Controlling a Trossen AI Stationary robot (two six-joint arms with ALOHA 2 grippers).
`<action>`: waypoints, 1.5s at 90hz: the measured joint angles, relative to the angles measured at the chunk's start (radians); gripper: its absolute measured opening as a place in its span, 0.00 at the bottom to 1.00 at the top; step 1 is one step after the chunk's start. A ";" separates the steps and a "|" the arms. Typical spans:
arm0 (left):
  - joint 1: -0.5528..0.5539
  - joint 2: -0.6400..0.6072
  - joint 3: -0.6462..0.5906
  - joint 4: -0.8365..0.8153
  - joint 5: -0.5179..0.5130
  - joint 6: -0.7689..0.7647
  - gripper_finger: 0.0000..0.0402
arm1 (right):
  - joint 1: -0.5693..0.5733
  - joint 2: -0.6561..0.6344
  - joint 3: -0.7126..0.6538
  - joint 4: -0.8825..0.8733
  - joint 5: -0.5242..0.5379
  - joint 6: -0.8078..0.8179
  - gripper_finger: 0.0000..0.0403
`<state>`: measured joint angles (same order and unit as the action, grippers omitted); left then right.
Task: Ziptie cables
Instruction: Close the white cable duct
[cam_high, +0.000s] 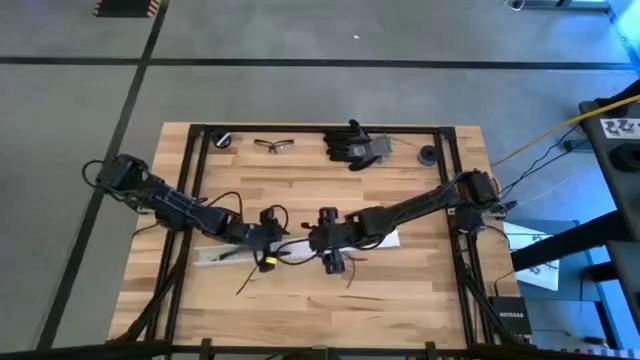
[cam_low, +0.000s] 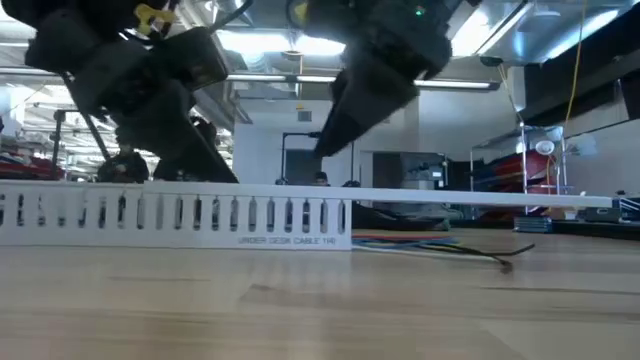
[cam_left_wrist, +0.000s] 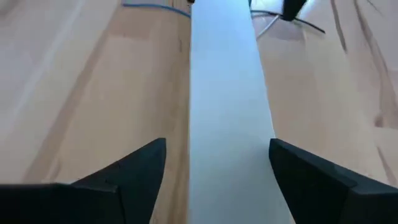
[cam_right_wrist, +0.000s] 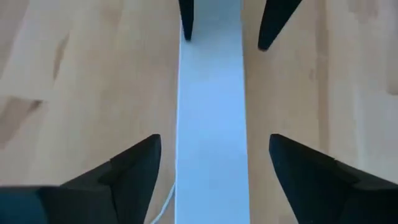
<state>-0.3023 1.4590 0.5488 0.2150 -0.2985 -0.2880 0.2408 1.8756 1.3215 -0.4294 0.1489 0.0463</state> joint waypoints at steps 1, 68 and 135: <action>0.002 0.000 0.001 0.000 0.000 0.003 0.67 | -0.001 -0.004 -0.007 0.005 0.000 0.000 0.71; -0.171 -0.308 0.097 -0.601 -0.060 -0.284 0.72 | 0.000 -0.005 -0.134 0.315 -0.002 0.034 0.71; -0.266 -0.346 -0.135 -0.295 -0.157 -0.360 0.75 | -0.001 0.047 -0.134 0.436 0.000 0.060 0.71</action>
<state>-0.5684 1.1133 0.4133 -0.0797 -0.4558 -0.6479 0.2401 1.9224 1.1873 0.0069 0.1486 0.1065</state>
